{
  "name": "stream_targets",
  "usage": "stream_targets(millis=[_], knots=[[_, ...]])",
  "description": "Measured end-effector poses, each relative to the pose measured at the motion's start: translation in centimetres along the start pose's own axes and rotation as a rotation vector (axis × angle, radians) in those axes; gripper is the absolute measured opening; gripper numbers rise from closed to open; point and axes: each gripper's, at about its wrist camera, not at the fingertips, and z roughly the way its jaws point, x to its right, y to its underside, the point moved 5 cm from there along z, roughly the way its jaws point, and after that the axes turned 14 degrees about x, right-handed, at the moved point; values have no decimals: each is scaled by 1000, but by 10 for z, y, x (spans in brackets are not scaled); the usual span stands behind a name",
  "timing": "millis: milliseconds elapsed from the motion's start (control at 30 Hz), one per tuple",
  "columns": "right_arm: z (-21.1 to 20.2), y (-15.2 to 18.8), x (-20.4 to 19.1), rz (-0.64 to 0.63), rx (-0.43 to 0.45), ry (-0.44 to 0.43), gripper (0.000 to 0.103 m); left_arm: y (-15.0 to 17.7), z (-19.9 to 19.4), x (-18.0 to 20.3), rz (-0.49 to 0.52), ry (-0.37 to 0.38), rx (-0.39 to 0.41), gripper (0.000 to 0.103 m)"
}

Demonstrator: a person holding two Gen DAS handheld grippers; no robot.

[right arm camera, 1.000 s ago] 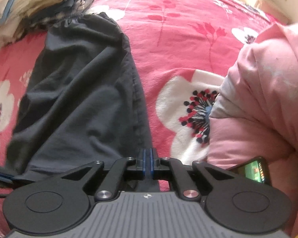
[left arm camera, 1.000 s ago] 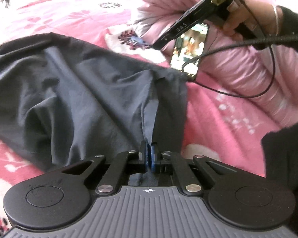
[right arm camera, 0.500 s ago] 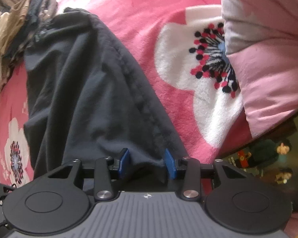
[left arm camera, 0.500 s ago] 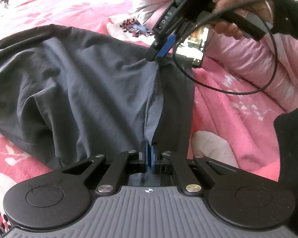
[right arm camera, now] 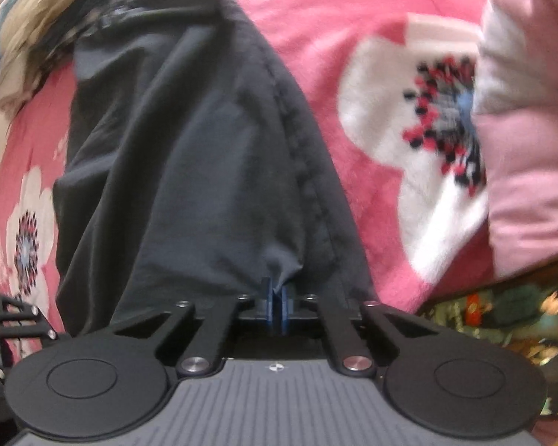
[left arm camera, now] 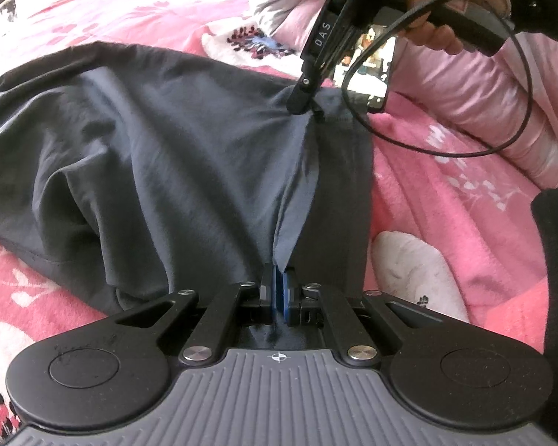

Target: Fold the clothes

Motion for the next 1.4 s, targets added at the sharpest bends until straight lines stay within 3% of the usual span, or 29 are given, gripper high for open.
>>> stream_targets(millis=[167,333,533,667,700,800,933,1133,1400], knots=[[-26,-15,-10,-181,35,57,3,-16,-7,4,-55,80,52,1],[-35,-21,-9,-335,-1,134,3,-32,0,10,-117,146,65,1],[-8,-11,-6,-481,-70,231,3,-36,24,30,-80,188,60,1],[16,-2,2,-515,-102,279,6,-26,48,39,-53,165,30,4],[18,-1,3,-519,-103,289,7,-22,53,41,-51,166,21,6],[10,-6,-2,-537,-66,316,16,-12,50,43,-72,195,-2,24],[-16,-17,-12,-546,24,343,22,-6,28,37,-123,263,35,37],[-45,-17,-39,-484,137,231,22,-3,-14,1,-203,265,66,38],[-9,34,-88,-376,132,-33,22,14,-59,-67,-326,49,127,38]])
